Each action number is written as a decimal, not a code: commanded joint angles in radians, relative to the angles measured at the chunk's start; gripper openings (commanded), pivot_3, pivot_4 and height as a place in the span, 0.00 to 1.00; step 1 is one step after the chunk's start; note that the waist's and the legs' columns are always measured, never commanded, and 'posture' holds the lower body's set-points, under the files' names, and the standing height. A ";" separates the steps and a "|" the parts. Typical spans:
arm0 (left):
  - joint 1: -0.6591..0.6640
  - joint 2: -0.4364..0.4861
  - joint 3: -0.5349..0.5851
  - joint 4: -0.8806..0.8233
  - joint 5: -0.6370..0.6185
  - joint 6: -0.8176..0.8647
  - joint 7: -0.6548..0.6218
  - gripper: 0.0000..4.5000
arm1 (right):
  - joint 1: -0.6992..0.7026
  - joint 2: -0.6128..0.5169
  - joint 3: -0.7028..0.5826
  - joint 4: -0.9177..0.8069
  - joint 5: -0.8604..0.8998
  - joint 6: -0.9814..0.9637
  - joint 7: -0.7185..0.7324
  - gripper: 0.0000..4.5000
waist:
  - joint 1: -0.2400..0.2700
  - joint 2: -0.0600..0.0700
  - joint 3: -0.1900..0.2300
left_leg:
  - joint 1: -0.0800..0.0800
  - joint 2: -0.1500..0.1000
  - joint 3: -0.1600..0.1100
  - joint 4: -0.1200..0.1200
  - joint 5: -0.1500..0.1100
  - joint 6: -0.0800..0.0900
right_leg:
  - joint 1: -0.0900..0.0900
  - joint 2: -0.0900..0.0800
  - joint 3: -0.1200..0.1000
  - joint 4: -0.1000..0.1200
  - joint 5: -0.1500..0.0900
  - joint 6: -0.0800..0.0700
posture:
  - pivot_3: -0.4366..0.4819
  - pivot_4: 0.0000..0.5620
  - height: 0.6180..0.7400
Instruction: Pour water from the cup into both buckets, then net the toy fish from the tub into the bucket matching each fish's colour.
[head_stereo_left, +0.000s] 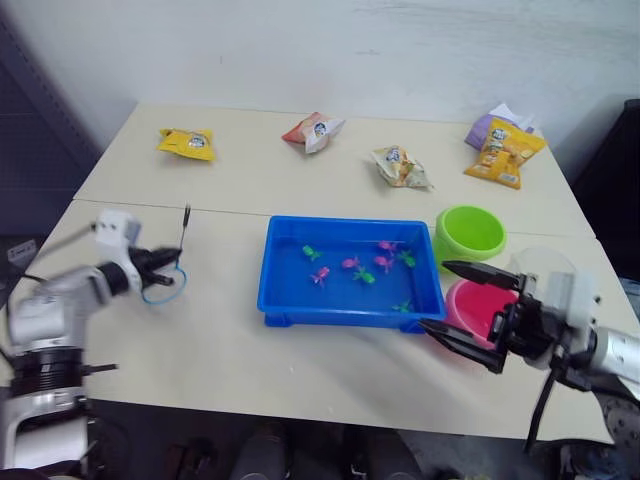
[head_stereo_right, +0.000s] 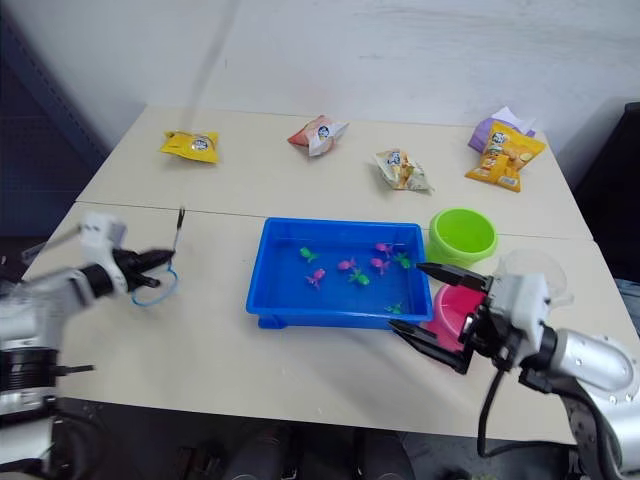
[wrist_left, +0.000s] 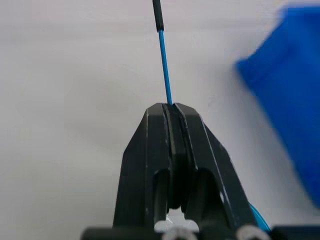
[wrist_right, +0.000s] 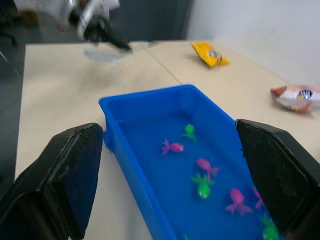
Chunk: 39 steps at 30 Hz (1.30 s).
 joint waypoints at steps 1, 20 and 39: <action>-0.029 0.051 -0.121 -0.104 -0.042 -0.124 -0.307 0.02 | -0.097 -0.057 0.028 -0.015 0.083 0.122 0.016 1.00 | 0.000 0.001 0.000 | 0.000 0.000 0.000 0.000 0.000 0.001 | 0.000 0.000 0.000 0.000 0.000 0.000 | 0.48 0.27 1.00; -0.335 -0.233 -0.586 -0.176 0.116 -0.245 -0.525 0.02 | -0.570 -0.005 0.320 0.017 0.298 0.728 -0.174 1.00 | 0.000 0.005 0.003 | -0.017 -0.001 -0.001 0.013 -0.001 0.009 | -0.008 0.002 -0.002 0.003 0.003 0.005 | 0.48 0.27 1.00; -0.308 -0.240 -0.641 -0.186 0.163 -0.233 -0.534 0.02 | -0.604 0.020 0.343 0.021 0.273 0.798 -0.175 1.00 | -0.001 0.005 0.003 | -0.017 0.000 -0.001 0.015 -0.001 0.010 | -0.008 0.002 -0.002 0.003 0.003 0.005 | 0.48 0.27 1.00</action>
